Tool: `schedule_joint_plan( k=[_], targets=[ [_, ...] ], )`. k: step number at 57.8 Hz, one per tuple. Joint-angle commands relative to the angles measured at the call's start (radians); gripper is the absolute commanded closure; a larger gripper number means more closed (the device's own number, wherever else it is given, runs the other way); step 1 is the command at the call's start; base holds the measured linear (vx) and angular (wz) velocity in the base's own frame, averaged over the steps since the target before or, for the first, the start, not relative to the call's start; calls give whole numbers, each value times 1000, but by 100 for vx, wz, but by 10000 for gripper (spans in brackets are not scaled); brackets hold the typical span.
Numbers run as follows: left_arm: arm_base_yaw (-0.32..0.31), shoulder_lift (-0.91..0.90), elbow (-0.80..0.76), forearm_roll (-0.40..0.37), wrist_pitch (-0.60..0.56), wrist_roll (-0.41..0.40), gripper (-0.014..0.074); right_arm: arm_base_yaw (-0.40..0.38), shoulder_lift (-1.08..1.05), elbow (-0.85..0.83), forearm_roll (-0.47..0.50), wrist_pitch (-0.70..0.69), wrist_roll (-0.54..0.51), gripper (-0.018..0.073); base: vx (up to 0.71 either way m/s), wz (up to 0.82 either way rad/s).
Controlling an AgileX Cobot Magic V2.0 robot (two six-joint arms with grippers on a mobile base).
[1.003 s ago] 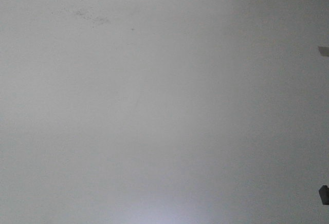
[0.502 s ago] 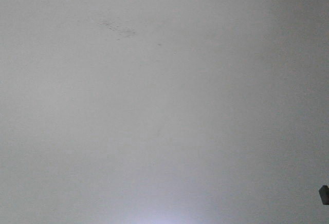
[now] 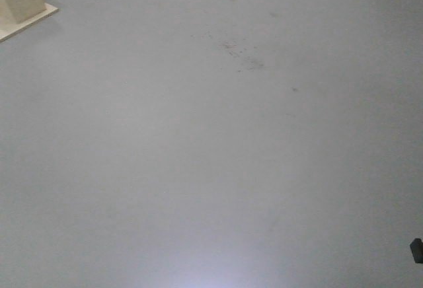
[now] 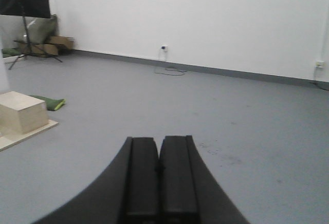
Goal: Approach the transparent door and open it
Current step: 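Drive the base across the grey floor, turning toward the glass door, then drive up to the white-framed glass sliding door beside the wooden box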
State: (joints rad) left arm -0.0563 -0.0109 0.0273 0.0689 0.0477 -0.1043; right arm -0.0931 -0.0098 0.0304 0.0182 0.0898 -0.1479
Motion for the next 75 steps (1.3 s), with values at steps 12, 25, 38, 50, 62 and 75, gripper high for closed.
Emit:
schedule_joint_plan(
  k=[12, 25, 38, 50, 62, 75],
  targets=[
    [-4, -13, 30, -9, -81, -7, 602, -7, -14, 13, -1, -75, -7, 567, 48, 67],
    [-4, -13, 30, -9, -81, -7, 602, -7, -14, 13, -1, -75, -7, 567, 46, 55],
    [-4, -13, 30, -9, -81, -7, 602, -7, -14, 13, -1, -75, -7, 567, 45, 42],
    [-4, -13, 30, -9, -81, -7, 602, -7, -14, 13, -1, -75, -7, 567, 46, 35],
    [-4, -13, 30, -9, -81, -7, 602, -7, -14, 13, -1, -75, -7, 567, 49, 26],
    [-4, -13, 30, -9, -81, -7, 602, -7, -14, 13, -1, -75, -7, 567, 52, 25]
  ],
)
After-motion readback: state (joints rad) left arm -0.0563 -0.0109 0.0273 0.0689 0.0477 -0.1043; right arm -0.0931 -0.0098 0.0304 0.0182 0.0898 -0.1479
